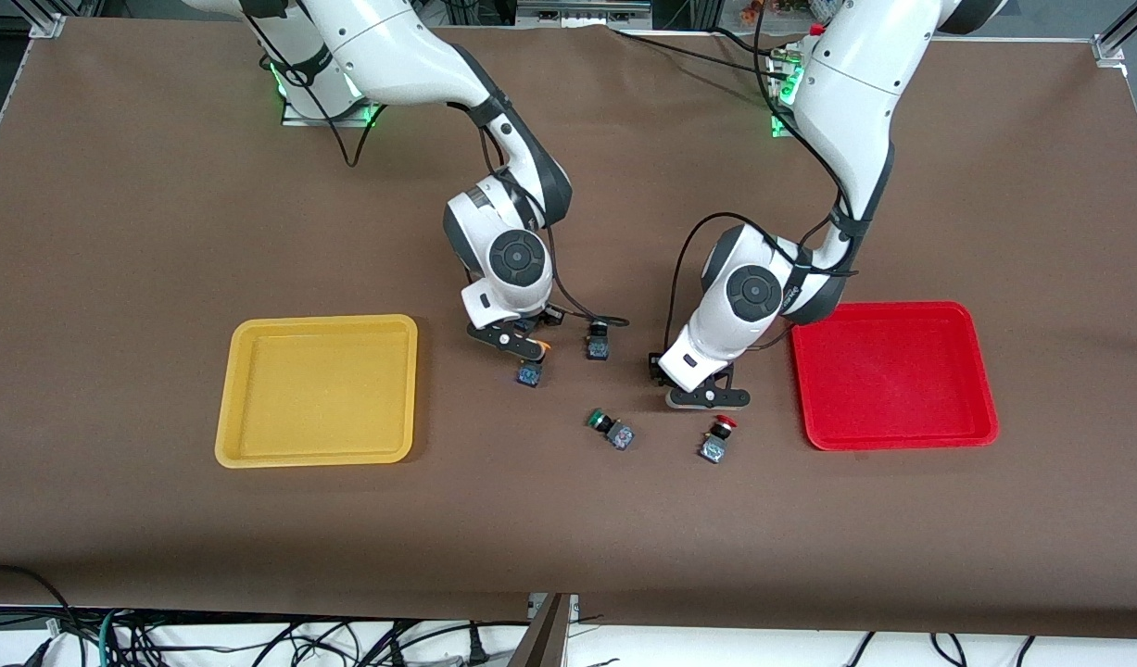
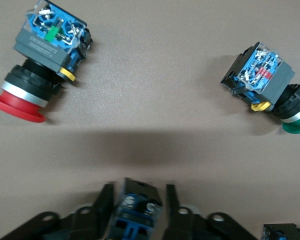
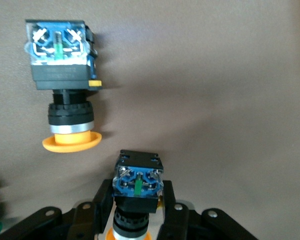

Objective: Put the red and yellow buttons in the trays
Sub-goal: 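Grasp an orange button with the right gripper while the left gripper grasps a red button, then carry the orange button to the yellow tray while the left gripper carries its button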

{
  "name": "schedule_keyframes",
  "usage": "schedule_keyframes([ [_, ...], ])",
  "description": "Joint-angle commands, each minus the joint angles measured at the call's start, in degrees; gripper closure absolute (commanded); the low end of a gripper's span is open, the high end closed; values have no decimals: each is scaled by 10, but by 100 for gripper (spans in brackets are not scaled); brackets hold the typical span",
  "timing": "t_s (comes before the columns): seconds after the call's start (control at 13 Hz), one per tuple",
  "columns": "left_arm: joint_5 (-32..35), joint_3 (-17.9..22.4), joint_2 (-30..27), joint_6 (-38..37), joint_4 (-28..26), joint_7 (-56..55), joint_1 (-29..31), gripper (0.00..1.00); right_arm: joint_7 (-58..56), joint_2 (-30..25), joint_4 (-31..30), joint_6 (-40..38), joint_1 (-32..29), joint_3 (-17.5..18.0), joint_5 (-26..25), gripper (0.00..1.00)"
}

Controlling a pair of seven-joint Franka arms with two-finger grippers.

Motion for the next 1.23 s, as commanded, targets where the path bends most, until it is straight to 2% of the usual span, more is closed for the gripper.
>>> schedule_keyframes([
  [0.0, 0, 10, -23, -30, -7, 2, -7, 100, -64, -43, -1, -47, -10, -24, 9, 100],
  [0.08, 3, 13, -37, -75, -2, 3, -3, 100, -101, -61, 0, -83, -17, -39, 10, 100],
  [0.31, 77, 27, -88, -212, 24, 31, 23, 100, -248, -83, -1, -146, -56, -110, 10, 100],
  [0.38, 91, 27, -98, -259, 37, 77, 43, 100, -296, -78, -1, -146, -80, -125, 10, 100],
  [0.54, 127, 27, -103, -316, 51, 252, 91, 100, -385, -65, -2, -138, -161, -127, 9, 100],
  [0.69, 137, 26, -98, -319, 45, 415, 147, 100, -437, -43, -2, -132, -226, -127, 8, 100],
  [0.77, 138, 26, -92, -319, 38, 449, 164, 100, -445, -36, -4, -129, -245, -127, 7, 100],
  [0.92, 138, 27, -87, -305, -9, 453, 182, 97, -448, -25, -17, -120, -258, -127, 8, 100],
  [1.08, 138, 27, -87, -275, -39, 453, 188, 85, -449, -21, -40, -87, -259, -126, 8, 100],
  [1.15, 138, 26, -87, -263, -47, 453, 194, 85, -459, -18, -48, -73, -260, -126, 9, 100],
])
